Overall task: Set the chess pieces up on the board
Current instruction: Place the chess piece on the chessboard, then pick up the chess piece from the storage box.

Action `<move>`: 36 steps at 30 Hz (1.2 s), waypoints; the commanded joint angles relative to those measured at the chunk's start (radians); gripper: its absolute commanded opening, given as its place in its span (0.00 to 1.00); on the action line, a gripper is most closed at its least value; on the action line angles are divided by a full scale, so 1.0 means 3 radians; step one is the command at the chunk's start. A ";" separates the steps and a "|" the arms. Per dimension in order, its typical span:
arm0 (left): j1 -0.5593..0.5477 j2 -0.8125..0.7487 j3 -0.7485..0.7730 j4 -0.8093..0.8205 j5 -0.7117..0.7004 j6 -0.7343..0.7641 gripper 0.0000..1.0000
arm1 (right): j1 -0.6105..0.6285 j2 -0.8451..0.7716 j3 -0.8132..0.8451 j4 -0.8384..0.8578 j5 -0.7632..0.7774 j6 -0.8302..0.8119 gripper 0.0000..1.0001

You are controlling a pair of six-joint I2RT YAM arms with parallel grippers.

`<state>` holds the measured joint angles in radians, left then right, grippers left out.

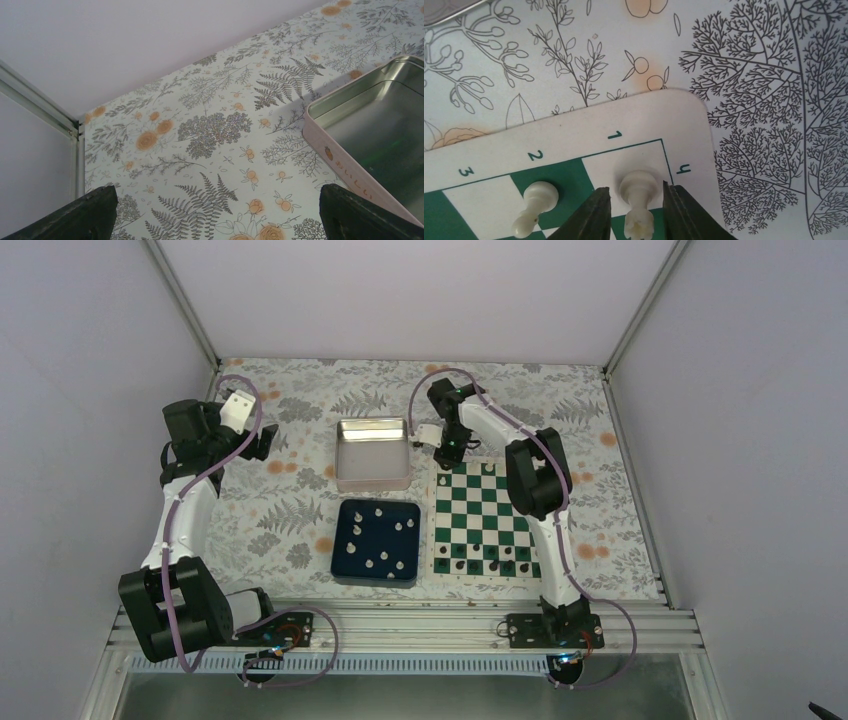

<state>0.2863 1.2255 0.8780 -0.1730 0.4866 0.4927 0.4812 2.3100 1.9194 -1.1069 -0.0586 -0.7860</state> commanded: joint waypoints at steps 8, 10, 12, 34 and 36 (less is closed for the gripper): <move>0.0027 -0.0015 -0.0023 0.0091 0.0014 -0.0001 1.00 | 0.0224 -0.0481 0.0341 -0.0217 0.0132 0.0050 0.39; 0.0027 -0.0018 -0.0022 0.0097 0.0017 -0.0006 1.00 | 0.0397 -0.0562 0.0371 -0.0245 0.0170 0.0076 0.39; 0.0027 -0.0015 -0.0022 0.0093 0.0019 -0.0006 1.00 | 0.0614 -0.0626 0.0369 -0.0257 0.0191 0.0109 0.40; 0.0027 -0.0112 -0.0084 0.0120 0.0037 -0.0026 1.00 | 0.1885 -0.0300 -0.0083 0.0358 -0.0230 0.0250 0.37; 0.0027 -0.0116 -0.0084 0.0122 0.0036 -0.0028 1.00 | 0.1902 -0.0246 -0.0074 0.0394 -0.0180 0.0277 0.37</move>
<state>0.2863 1.2110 0.8612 -0.1619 0.4820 0.4885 1.0264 2.2028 1.9057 -1.0477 -0.1104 -0.7300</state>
